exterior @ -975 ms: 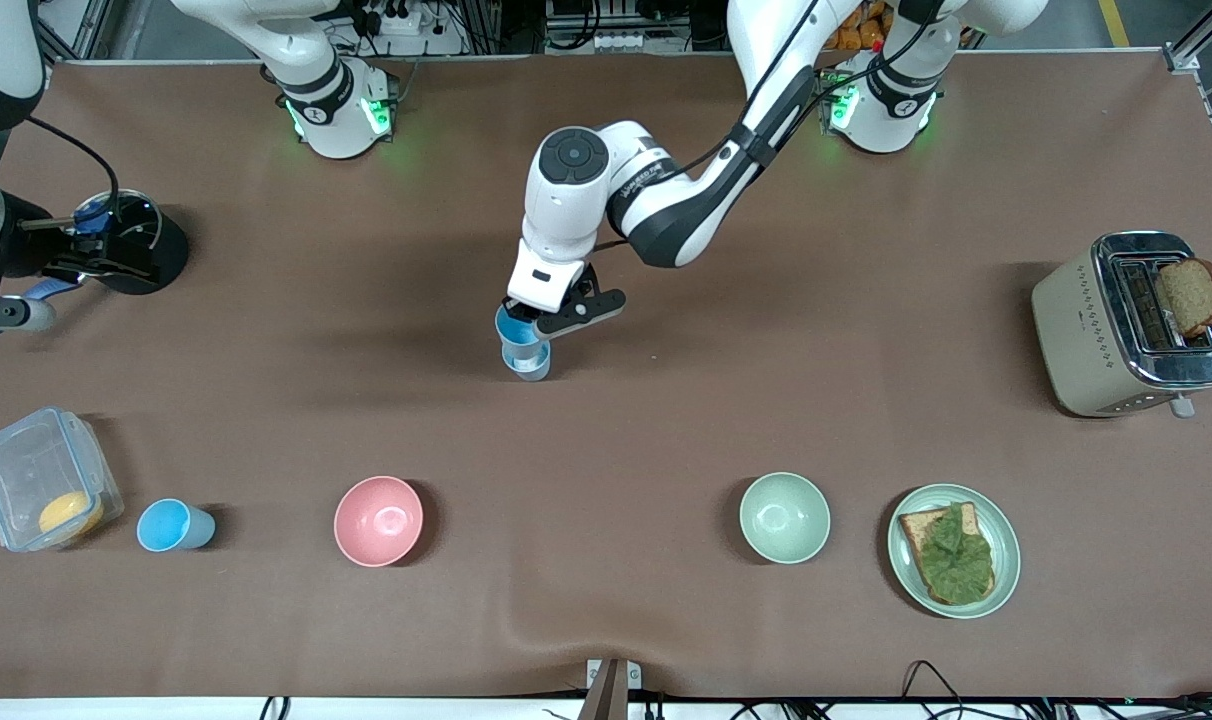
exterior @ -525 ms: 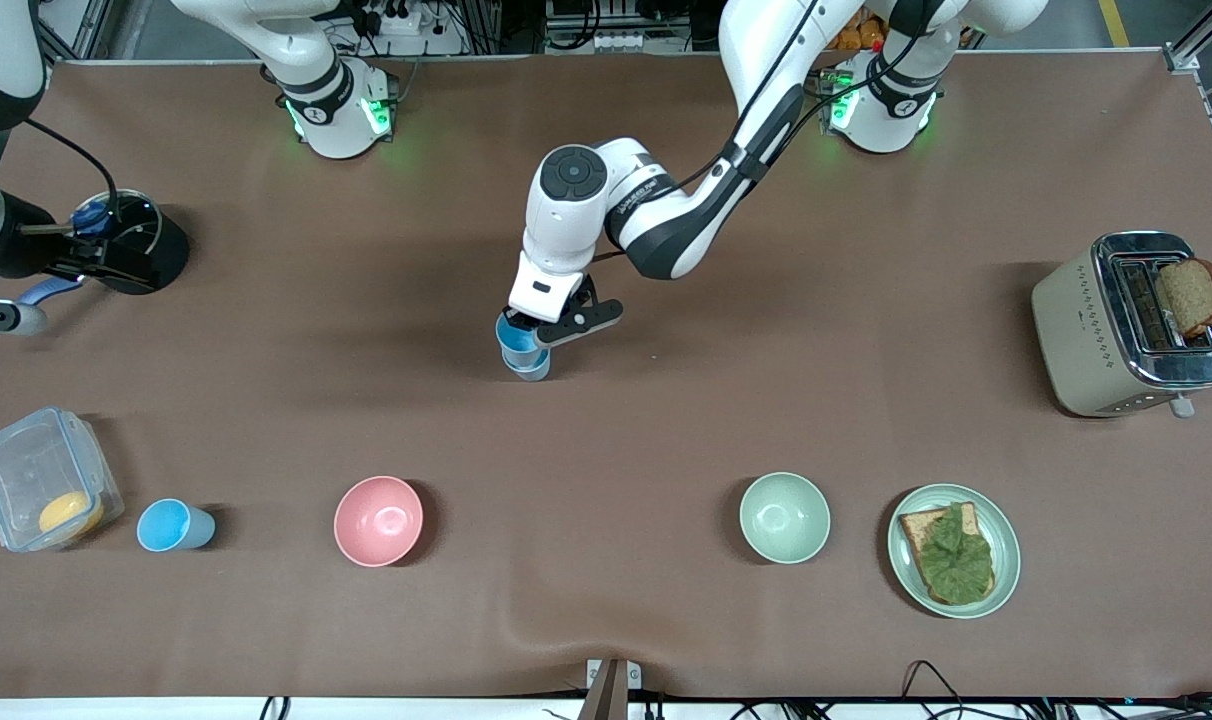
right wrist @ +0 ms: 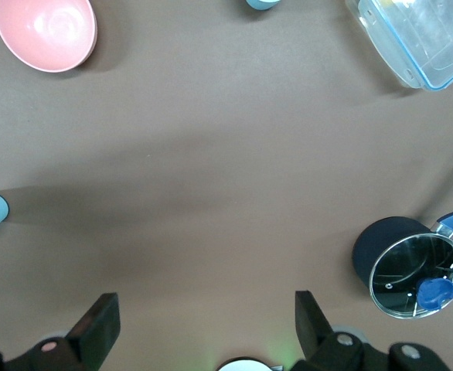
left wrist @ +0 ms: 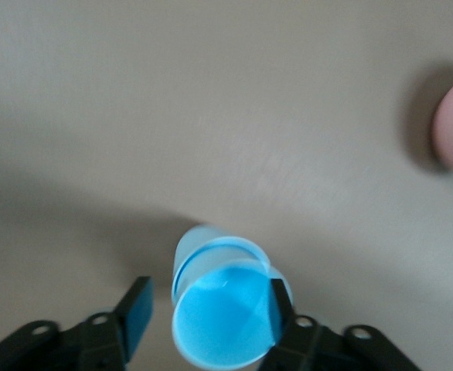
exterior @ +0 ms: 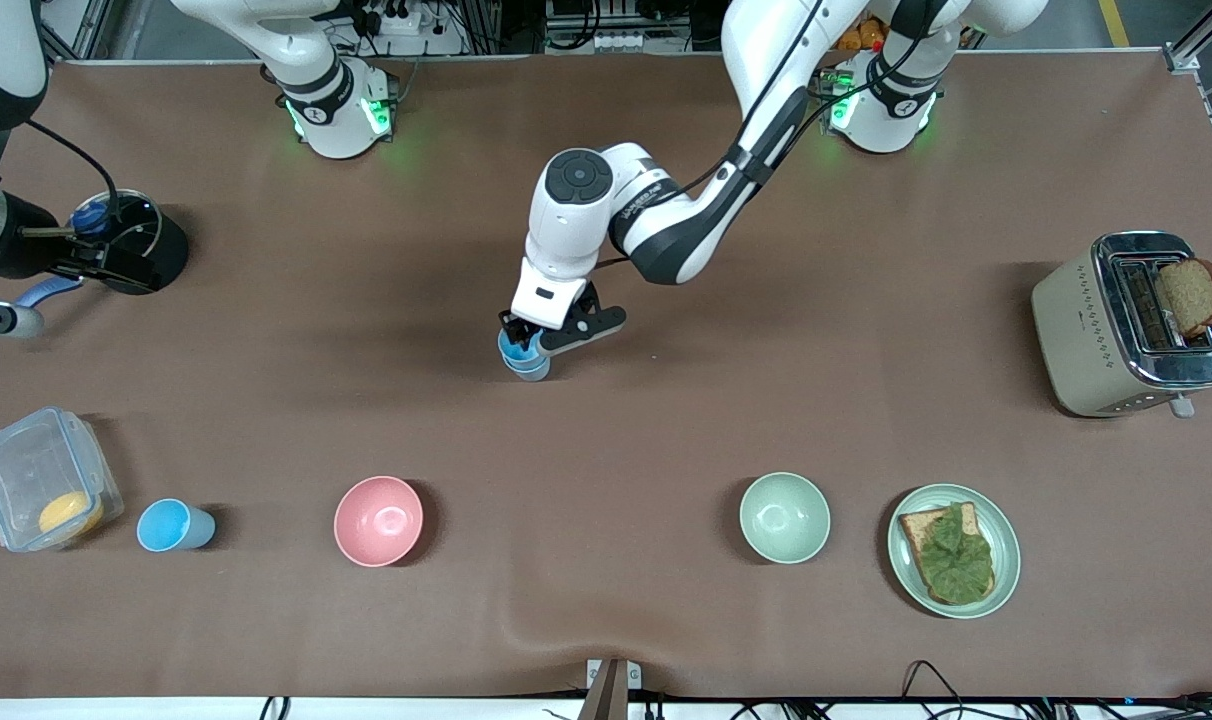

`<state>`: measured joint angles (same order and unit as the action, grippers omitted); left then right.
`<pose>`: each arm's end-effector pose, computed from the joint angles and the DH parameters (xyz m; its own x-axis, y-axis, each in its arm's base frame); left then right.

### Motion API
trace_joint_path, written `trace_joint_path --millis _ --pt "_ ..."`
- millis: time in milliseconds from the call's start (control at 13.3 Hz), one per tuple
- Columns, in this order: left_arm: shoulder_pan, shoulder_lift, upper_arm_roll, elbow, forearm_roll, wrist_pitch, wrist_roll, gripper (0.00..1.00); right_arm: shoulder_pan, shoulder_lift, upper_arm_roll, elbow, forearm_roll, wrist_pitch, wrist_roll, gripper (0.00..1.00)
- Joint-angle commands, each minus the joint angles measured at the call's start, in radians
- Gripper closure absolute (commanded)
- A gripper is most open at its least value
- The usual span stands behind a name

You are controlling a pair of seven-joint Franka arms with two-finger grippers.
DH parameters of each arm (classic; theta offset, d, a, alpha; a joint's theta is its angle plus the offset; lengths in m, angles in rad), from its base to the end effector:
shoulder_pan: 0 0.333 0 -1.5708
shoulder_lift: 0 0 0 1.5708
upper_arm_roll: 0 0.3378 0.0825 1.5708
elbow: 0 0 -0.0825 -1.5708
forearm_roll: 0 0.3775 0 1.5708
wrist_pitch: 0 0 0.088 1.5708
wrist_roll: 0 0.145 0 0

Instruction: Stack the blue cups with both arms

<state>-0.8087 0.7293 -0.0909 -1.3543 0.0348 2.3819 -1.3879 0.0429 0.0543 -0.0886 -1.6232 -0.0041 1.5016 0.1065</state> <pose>0.5005 -0.6019 0.3055 0.8761 0.4815 0.0243 0.4536 -0.8402 0.2970 0.5455 -0.0245 0.5496 0.9732 -0.1519 -0.1728 -0.1494 -0.9884 0.0274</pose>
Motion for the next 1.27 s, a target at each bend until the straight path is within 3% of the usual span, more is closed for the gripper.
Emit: trace_joint_path --millis 0,75,225,300,525,975,1200 --pt "0.049 -0.103 0.016 -0.025 0.011 -0.051 0.013 0.27 -0.014 -0.013 0.010 -0.007 -0.002 -0.003 0.018 0.00" --pt "0.066 -0.126 0.016 -0.025 0.011 -0.075 0.013 0.26 -0.015 -0.013 0.012 -0.006 -0.002 -0.003 0.016 0.00" --pt "0.100 -0.166 0.016 -0.026 0.011 -0.130 0.018 0.04 -0.017 -0.013 0.012 -0.007 -0.002 -0.003 0.015 0.00" --pt "0.115 -0.185 0.017 -0.025 0.011 -0.154 0.026 0.00 -0.018 -0.013 0.012 -0.007 -0.002 -0.004 0.015 0.00" --pt "0.172 -0.252 0.016 -0.032 0.011 -0.243 0.116 0.00 -0.025 -0.013 0.012 -0.007 -0.002 -0.003 0.004 0.00" --pt "0.322 -0.395 0.016 -0.034 0.011 -0.469 0.482 0.00 -0.023 -0.013 0.013 -0.007 -0.002 -0.004 0.004 0.00" --pt "0.420 -0.447 0.016 -0.028 0.011 -0.561 0.795 0.00 -0.021 -0.013 0.013 -0.007 -0.002 -0.011 0.004 0.00"
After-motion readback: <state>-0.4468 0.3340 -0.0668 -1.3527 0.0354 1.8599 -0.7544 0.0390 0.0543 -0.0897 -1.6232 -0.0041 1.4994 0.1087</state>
